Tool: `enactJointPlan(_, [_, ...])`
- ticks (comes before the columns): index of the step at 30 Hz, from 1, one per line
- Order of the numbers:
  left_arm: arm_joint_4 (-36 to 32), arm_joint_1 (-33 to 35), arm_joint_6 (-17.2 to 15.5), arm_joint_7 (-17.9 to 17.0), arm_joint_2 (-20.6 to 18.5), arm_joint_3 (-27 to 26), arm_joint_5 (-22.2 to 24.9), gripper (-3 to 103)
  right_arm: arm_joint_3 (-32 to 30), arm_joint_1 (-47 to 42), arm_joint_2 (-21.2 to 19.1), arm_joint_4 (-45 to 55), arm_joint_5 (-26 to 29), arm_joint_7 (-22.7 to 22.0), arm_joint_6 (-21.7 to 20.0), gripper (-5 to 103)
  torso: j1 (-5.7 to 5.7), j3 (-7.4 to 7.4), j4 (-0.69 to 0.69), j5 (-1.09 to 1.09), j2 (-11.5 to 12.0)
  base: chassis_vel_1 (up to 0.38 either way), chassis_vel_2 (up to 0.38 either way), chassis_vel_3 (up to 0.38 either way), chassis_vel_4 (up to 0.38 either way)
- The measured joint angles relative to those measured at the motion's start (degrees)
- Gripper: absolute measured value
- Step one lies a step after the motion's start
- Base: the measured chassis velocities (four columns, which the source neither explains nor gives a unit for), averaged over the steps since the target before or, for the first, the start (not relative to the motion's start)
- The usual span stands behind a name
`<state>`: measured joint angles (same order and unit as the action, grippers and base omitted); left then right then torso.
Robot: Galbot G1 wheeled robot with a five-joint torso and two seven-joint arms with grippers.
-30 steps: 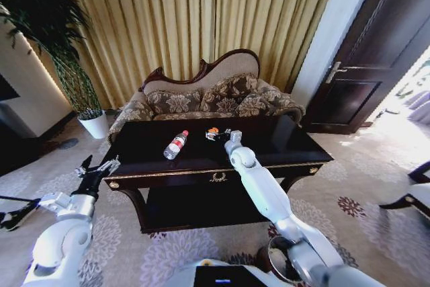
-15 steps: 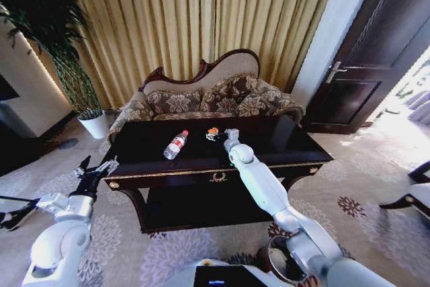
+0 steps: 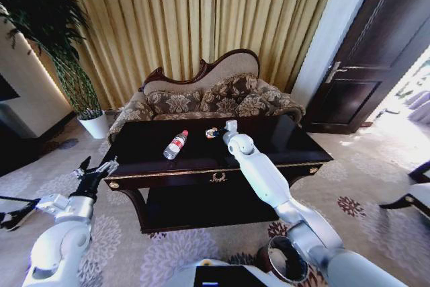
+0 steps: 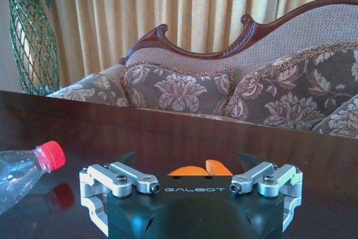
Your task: Move to the front of the table and place the trash on the table into the trash bin.
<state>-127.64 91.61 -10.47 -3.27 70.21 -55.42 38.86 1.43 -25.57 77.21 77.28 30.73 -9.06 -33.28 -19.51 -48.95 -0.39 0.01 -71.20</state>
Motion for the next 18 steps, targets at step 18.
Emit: enactJointPlan(18, [1.5, -0.5, 0.6, 0.5, 0.2, -0.3, 0.2, 100, 1.9, 1.1, 0.2, -3.1, -1.2, -1.4, -1.1, 100, 0.00, 0.00, -0.01, 0.00, 0.0, 0.000, 0.000, 0.000, 0.000])
